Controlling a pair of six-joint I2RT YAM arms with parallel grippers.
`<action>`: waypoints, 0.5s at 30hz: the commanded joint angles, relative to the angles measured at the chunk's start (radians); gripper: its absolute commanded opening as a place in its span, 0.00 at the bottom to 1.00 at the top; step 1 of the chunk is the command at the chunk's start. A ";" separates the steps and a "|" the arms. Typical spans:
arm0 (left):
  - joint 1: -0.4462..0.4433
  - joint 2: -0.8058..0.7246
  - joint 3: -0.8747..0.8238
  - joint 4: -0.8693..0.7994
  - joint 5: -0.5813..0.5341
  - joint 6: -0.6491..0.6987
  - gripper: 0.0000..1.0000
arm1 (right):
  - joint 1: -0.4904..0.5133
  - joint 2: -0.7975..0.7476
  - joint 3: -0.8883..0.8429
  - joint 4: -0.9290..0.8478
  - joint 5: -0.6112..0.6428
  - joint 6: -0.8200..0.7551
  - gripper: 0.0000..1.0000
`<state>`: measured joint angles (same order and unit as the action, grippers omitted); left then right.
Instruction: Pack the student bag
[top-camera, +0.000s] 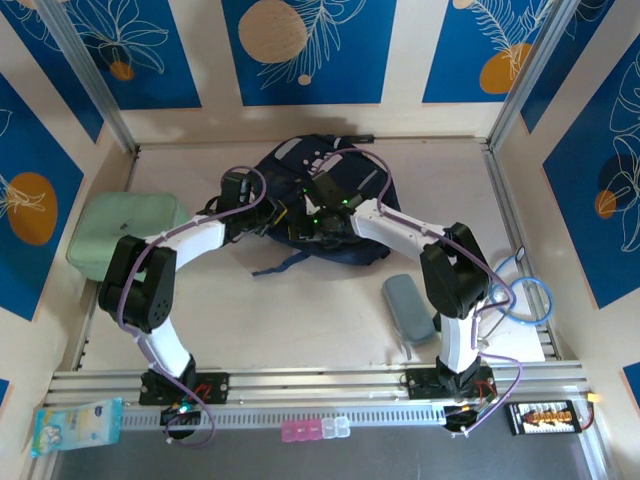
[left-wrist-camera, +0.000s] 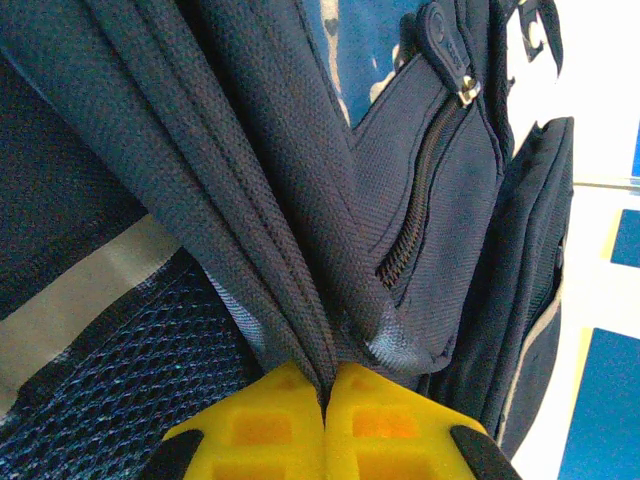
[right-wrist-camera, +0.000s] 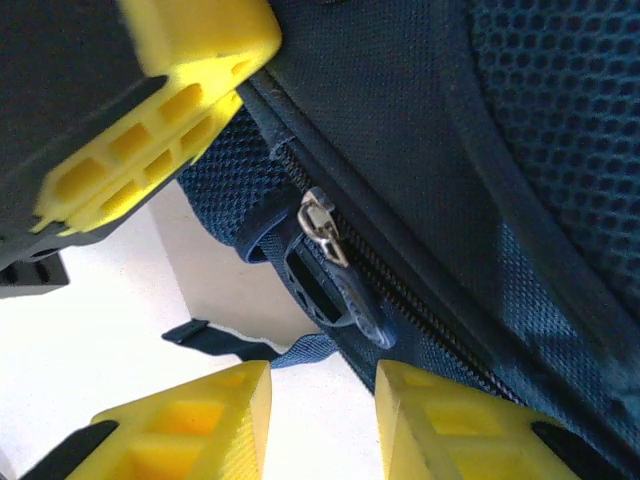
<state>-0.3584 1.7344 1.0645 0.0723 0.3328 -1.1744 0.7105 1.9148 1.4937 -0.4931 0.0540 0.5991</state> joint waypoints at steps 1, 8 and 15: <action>-0.014 -0.036 -0.003 0.055 0.064 -0.006 0.00 | -0.001 0.028 0.047 -0.040 0.014 -0.001 0.34; -0.014 -0.037 0.002 0.065 0.081 -0.016 0.00 | 0.000 0.068 0.089 -0.081 0.102 -0.026 0.34; -0.014 -0.035 0.000 0.071 0.086 -0.027 0.00 | 0.004 0.098 0.125 -0.074 0.122 -0.047 0.35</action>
<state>-0.3584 1.7344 1.0626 0.0898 0.3477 -1.1927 0.7143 1.9778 1.5742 -0.5690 0.1276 0.5797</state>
